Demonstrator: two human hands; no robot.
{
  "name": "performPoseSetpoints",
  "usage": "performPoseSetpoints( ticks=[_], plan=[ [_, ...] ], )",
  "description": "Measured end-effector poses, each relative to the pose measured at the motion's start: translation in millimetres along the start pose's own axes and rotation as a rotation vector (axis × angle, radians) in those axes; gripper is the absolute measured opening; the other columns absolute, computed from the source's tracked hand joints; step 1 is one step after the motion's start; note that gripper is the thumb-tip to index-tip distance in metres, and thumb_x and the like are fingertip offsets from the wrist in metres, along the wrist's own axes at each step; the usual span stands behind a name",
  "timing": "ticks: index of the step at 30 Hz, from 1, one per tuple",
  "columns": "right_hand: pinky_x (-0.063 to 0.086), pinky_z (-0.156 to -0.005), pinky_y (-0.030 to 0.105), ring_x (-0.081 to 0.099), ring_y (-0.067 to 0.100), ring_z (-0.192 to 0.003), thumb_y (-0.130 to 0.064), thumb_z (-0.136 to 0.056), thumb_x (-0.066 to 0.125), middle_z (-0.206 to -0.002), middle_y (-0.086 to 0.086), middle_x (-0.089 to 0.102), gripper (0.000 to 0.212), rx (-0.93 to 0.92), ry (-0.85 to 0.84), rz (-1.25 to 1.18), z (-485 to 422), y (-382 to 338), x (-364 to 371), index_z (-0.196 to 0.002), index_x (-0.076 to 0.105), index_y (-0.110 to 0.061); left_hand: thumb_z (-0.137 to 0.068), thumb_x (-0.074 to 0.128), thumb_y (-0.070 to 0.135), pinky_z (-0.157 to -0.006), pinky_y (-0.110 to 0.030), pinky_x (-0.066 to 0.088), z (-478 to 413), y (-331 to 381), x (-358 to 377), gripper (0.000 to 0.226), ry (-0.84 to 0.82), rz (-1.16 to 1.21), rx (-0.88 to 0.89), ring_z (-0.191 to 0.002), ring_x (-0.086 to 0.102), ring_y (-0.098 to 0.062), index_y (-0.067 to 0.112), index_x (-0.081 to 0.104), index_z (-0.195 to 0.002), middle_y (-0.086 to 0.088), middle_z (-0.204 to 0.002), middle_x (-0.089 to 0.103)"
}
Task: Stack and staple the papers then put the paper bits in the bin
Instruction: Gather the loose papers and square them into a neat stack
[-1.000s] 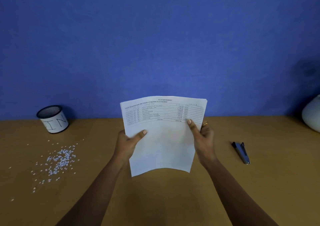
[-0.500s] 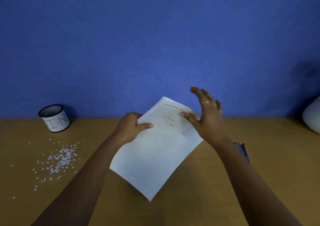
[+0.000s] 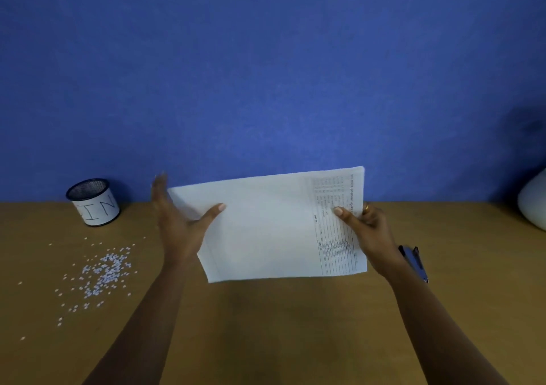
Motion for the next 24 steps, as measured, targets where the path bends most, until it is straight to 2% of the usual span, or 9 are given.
performPoseSetpoints(
  ticks=[1,3,5,7,8,13,15,22,24],
  plan=[
    [0.059,-0.067,0.027,0.072,0.016,-0.081,-0.013,-0.086,0.060,-0.086,-0.003,0.075,0.009,0.009,0.019,-0.026,0.6,3.4,-2.7,-0.090,0.068,-0.012,-0.065,0.083,0.020,-0.106,-0.029,0.039,3.9,-8.6,2.7,0.101,-0.028,0.130,-0.085,-0.131,0.036,-0.014,0.019,0.020,-0.144,-0.002,-0.147,0.032],
    [0.059,-0.068,0.027,0.072,0.017,-0.084,-0.013,-0.087,0.059,-0.090,-0.001,0.075,0.011,0.029,0.051,-0.066,1.5,11.3,-5.9,-0.093,0.067,-0.008,-0.073,0.075,0.005,-0.083,-0.011,0.048,11.2,-21.6,11.0,0.087,-0.141,0.315,-0.229,-0.113,0.050,-0.011,0.015,0.024,-0.143,-0.002,-0.133,0.047],
    [0.059,-0.071,0.029,0.071,0.020,-0.087,-0.013,-0.088,0.058,-0.095,0.002,0.074,0.015,0.048,0.052,-0.096,3.1,18.2,-6.1,-0.097,0.066,-0.007,-0.078,0.069,0.004,-0.074,-0.016,0.051,16.2,-34.6,19.7,0.060,-0.297,0.394,-0.335,-0.100,0.060,-0.015,0.011,0.045,-0.132,-0.004,-0.119,0.060],
    [0.058,-0.069,0.026,0.071,0.020,-0.089,-0.014,-0.089,0.056,-0.099,0.005,0.073,0.020,0.063,0.044,-0.117,5.9,24.2,-4.7,-0.103,0.066,-0.004,-0.079,0.068,0.006,-0.083,-0.028,0.052,19.9,-43.0,24.0,0.040,-0.415,0.393,-0.382,-0.098,0.064,-0.017,0.012,0.059,-0.117,0.000,-0.107,0.067],
    [0.058,-0.066,0.022,0.071,0.017,-0.088,-0.014,-0.089,0.056,-0.099,0.004,0.072,0.020,0.066,0.045,-0.129,7.5,27.4,-4.0,-0.104,0.065,-0.004,-0.079,0.068,0.005,-0.084,-0.028,0.053,20.8,-45.3,24.3,0.036,-0.438,0.388,-0.386,-0.094,0.065,-0.013,0.011,0.061,-0.114,0.003,-0.102,0.067],
    [0.055,-0.065,0.017,0.071,0.009,-0.085,-0.007,-0.089,0.054,-0.093,-0.005,0.074,0.018,0.070,0.057,-0.157,15.6,45.6,-0.3,-0.102,0.066,-0.012,-0.079,0.066,-0.002,-0.060,-0.010,0.053,28.8,-53.2,23.4,0.030,-0.390,0.392,-0.383,-0.071,0.069,0.002,0.015,0.064,-0.104,0.013,-0.076,0.073],
    [0.055,-0.065,0.017,0.070,0.009,-0.085,-0.008,-0.090,0.053,-0.092,-0.007,0.074,0.019,0.092,0.062,-0.142,19.6,57.3,1.5,-0.103,0.066,-0.012,-0.078,0.066,-0.003,-0.060,-0.011,0.053,36.7,-62.8,23.8,0.030,-0.388,0.380,-0.403,-0.072,0.069,0.002,0.017,0.064,-0.100,0.019,-0.074,0.073],
    [0.054,-0.062,0.016,0.070,0.007,-0.083,-0.021,-0.080,0.061,-0.088,-0.015,0.075,0.018,0.195,0.053,-0.134,37.3,96.6,11.6,-0.097,0.066,-0.019,-0.075,0.072,-0.001,-0.077,-0.031,0.047,63.2,-90.5,31.0,0.032,-0.436,0.350,-0.503,-0.093,0.060,-0.020,0.022,0.062,-0.094,0.008,-0.094,0.067],
    [0.054,-0.061,0.015,0.070,0.004,-0.082,-0.011,-0.086,0.057,-0.086,-0.017,0.074,0.016,0.198,0.057,-0.131,37.2,98.1,11.7,-0.098,0.065,-0.020,-0.072,0.076,0.005,-0.085,-0.036,0.045,63.2,-93.7,32.7,0.032,-0.434,0.337,-0.517,-0.097,0.059,-0.023,0.018,0.061,-0.097,0.002,-0.099,0.065]
  ],
)
Point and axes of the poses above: each hand's wrist, its own z-axis away from the middle knuckle, its own x-axis out of the palm, y = z × x, the point moved 6 cm from there along -z, towards the middle knuckle
